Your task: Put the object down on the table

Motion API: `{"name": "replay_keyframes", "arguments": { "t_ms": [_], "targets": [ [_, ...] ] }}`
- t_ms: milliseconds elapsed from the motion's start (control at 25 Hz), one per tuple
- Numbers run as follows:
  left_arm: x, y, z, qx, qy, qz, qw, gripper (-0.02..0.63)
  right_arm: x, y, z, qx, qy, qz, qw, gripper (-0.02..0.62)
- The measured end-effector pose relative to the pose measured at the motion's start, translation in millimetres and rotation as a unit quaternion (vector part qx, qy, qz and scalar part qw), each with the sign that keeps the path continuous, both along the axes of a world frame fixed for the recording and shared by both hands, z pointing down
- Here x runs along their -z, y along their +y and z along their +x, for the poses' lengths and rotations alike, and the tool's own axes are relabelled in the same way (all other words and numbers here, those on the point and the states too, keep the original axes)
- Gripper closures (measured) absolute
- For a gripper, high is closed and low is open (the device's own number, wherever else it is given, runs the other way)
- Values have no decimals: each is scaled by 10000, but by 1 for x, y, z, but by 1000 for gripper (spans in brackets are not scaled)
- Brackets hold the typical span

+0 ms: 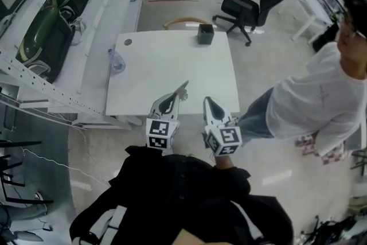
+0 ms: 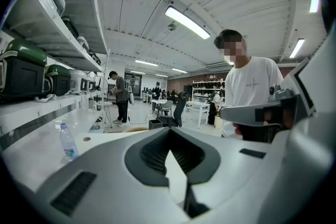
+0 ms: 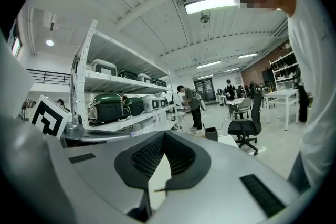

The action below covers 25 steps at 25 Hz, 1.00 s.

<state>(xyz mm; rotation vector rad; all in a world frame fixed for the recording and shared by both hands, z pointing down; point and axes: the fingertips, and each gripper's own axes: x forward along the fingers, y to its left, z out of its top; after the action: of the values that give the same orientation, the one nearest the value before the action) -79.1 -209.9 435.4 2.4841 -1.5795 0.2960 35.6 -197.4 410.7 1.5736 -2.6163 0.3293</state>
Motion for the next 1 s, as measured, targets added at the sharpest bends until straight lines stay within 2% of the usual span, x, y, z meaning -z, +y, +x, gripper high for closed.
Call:
{"name": "replay_keyframes", "arguments": {
  "t_ms": [1000],
  "targets": [
    [26, 7, 3, -81, 143, 438, 9989, 603, 15, -12, 3, -4, -84, 383, 9992, 595]
  ]
}}
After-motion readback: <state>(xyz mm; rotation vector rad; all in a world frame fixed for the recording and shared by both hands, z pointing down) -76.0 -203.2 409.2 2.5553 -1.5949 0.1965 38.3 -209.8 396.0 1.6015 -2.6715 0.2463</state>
